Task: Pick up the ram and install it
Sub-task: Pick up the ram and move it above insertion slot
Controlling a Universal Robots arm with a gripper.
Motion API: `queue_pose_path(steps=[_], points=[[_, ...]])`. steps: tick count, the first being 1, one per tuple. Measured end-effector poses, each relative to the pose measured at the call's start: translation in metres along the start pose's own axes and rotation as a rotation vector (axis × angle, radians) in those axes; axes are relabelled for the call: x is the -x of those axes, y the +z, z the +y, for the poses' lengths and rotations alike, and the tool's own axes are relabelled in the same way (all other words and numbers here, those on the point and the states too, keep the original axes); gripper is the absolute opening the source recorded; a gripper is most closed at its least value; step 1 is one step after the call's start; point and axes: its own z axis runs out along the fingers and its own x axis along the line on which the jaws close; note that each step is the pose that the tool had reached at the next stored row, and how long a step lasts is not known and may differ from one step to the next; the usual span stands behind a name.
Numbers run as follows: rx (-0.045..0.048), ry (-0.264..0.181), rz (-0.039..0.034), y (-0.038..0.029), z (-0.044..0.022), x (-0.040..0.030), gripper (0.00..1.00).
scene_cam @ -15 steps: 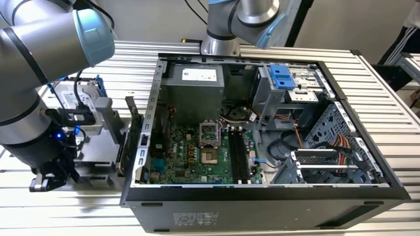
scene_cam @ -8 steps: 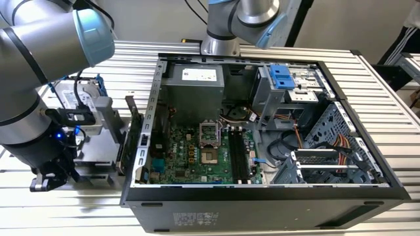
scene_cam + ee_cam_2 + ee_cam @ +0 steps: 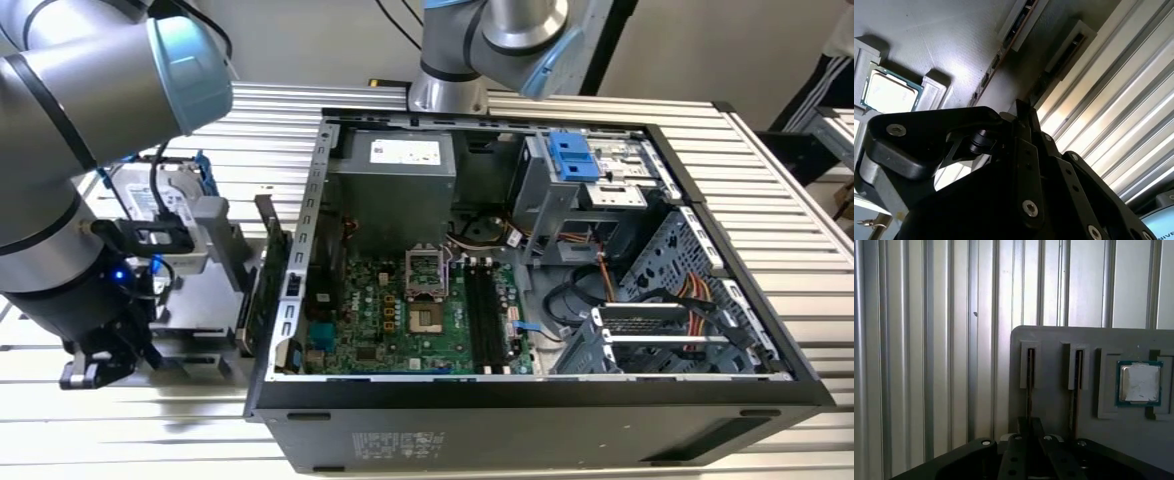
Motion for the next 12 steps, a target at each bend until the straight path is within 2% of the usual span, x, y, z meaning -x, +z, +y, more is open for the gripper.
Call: queue_pose_path(steps=[5,12], points=[[-0.0001,0.0,0.0,-0.0062,0.0,-0.0001,0.0],[0.0,0.0,0.0004,-0.0223,0.0001,-0.0004,0.0]])
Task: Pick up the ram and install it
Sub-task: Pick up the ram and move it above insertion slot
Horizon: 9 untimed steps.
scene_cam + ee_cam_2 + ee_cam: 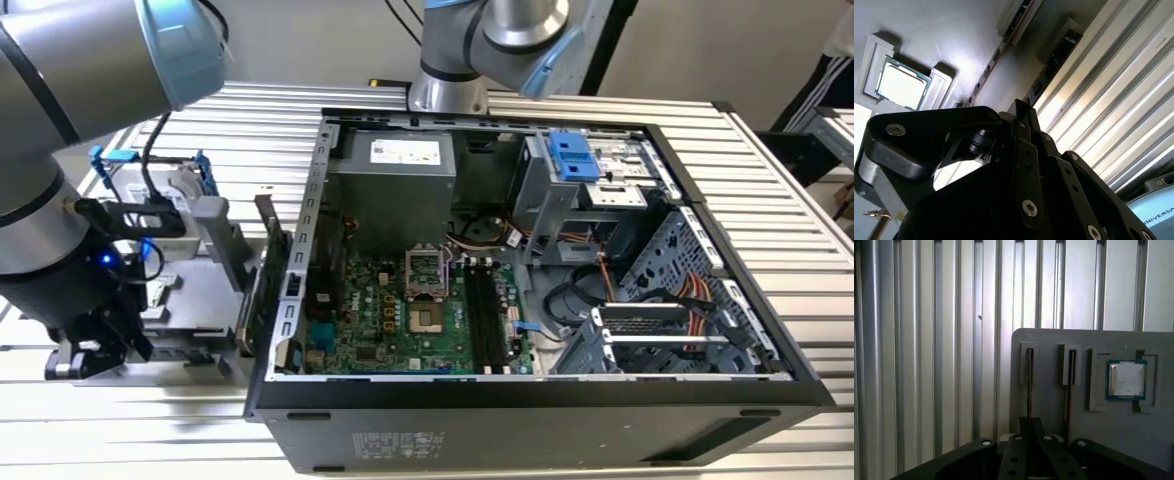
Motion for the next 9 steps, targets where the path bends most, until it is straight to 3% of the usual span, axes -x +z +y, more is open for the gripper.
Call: queue_pose_path(steps=[9], points=[[0.0,0.0,0.0004,-0.0172,0.0001,-0.0003,0.0]])
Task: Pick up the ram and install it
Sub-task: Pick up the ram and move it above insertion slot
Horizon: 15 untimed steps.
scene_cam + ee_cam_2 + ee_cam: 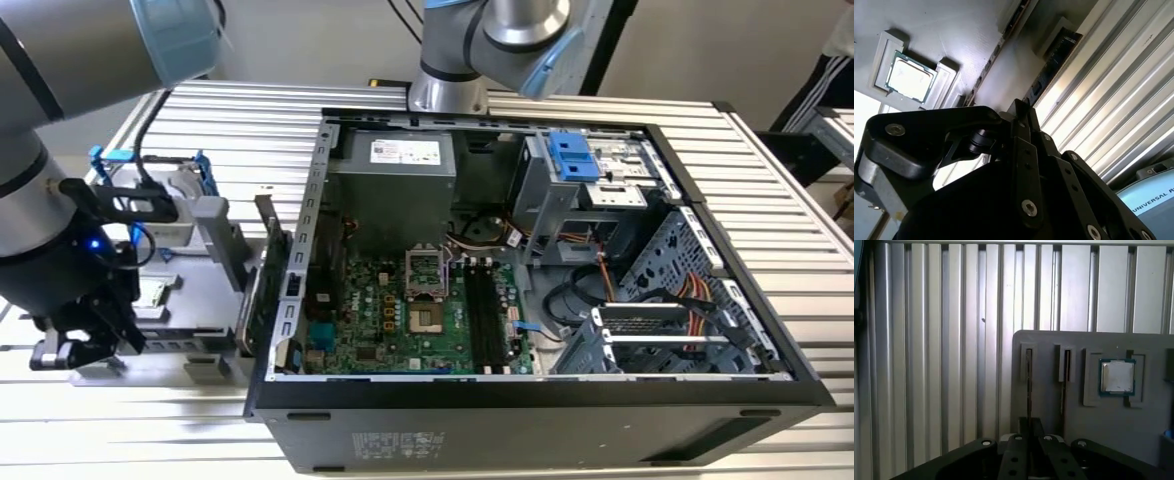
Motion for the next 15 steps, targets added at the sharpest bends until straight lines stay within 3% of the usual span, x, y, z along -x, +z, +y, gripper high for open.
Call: queue_pose_path(steps=[15], points=[[0.0,0.0,0.0014,-0.0258,0.0001,-0.0005,0.0]])
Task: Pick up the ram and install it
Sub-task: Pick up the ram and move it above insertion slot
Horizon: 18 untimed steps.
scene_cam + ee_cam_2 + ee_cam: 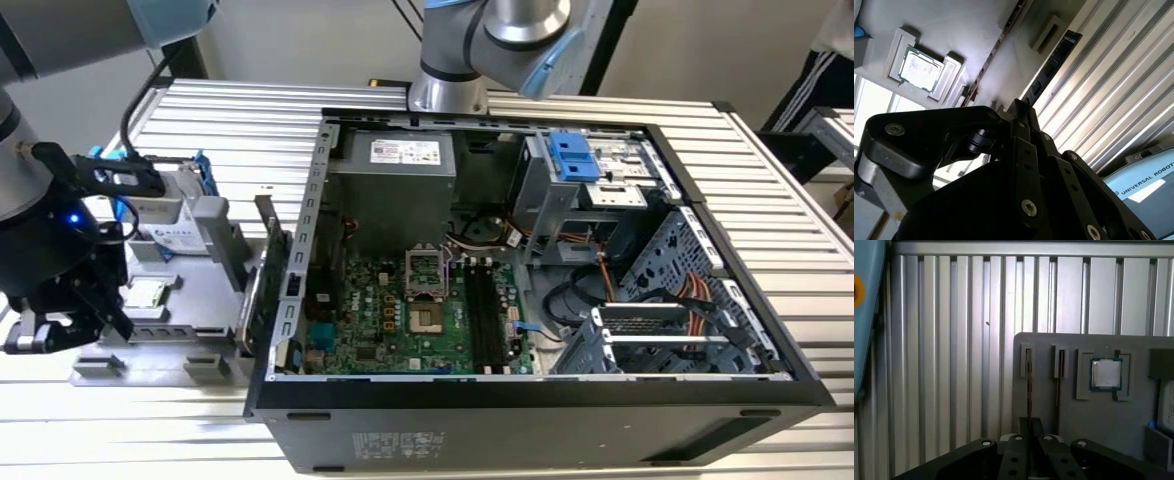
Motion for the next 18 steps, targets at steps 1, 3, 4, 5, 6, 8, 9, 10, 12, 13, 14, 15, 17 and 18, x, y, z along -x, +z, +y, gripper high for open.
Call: queue_pose_path(steps=[1,3,4,5,6,8,9,10,12,13,14,15,17,18], points=[[0.0,0.0,0.0006,-0.0013,0.0,0.0,0.0],[-0.0001,0.0,0.0018,-0.0036,0.0,0.0,0.0],[0.0,0.0,0.0024,-0.005,0.0001,-0.0001,0.0],[0.0,0.0,0.0031,-0.0064,0.0,-0.0001,0.0],[0.0,0.0,0.0036,-0.0077,0.0,-0.0001,0.0],[0.0,0.0,0.0049,-0.0103,0.0001,-0.0002,0.0],[0.0,0.0,0.0056,-0.0115,0.0001,-0.0002,0.0],[0.0,0.0,0.0063,-0.0125,0.0001,-0.0002,0.0],[0.0001,0.0,0.008,-0.0144,0.0001,-0.0002,0.0],[0.0001,0.0,0.0088,-0.0152,0.0001,-0.0002,0.0],[0.0001,0.0,0.0096,-0.0162,0.0001,-0.0003,0.0],[0.0,0.0,0.0103,-0.017,0.0001,-0.0003,0.0],[0.0001,0.0,0.0117,-0.019,0.0001,-0.0003,0.0],[0.0001,0.0,0.0121,-0.0199,0.0001,-0.0003,0.0]])
